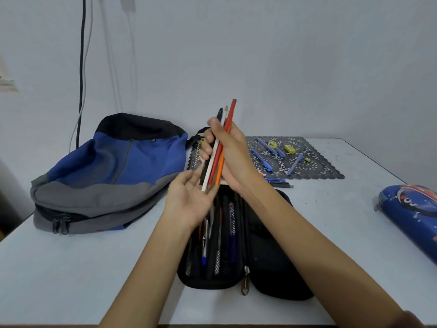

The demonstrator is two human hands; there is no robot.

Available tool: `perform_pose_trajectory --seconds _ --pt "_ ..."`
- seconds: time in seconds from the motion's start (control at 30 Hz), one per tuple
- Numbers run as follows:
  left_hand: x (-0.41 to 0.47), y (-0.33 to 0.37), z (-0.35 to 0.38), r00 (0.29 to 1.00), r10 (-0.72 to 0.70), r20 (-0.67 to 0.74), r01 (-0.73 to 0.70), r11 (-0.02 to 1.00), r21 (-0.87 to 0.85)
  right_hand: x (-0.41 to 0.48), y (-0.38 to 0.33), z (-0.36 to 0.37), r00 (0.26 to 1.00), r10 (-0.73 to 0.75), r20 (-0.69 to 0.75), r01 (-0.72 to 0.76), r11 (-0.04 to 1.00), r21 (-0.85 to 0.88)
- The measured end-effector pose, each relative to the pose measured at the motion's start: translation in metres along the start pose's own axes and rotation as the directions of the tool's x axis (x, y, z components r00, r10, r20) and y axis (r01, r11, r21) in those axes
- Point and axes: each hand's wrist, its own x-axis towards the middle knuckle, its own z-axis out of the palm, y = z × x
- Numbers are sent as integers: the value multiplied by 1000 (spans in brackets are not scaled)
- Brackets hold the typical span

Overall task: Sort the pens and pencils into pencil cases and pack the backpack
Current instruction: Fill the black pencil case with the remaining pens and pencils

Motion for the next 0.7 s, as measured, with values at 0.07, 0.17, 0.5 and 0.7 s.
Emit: perform_pose_trajectory --seconds 0.07,0.17,0.5,0.7 --pt "-1 11 -10 978 210 -4 -199 930 308 2 -1 -5 999 10 -51 -7 998 55" --pt "-3 25 -32 880 456 132 -331 389 860 1 7 -15 990 49 -133 -43 998 42" --pt "-7 18 -69 824 400 400 -287 -314 905 0 43 -28 886 271 -375 -327 940 -93" --pt "-8 14 -66 810 498 310 -243 -195 950 -1 40 -23 868 354 -347 -408 908 -94"
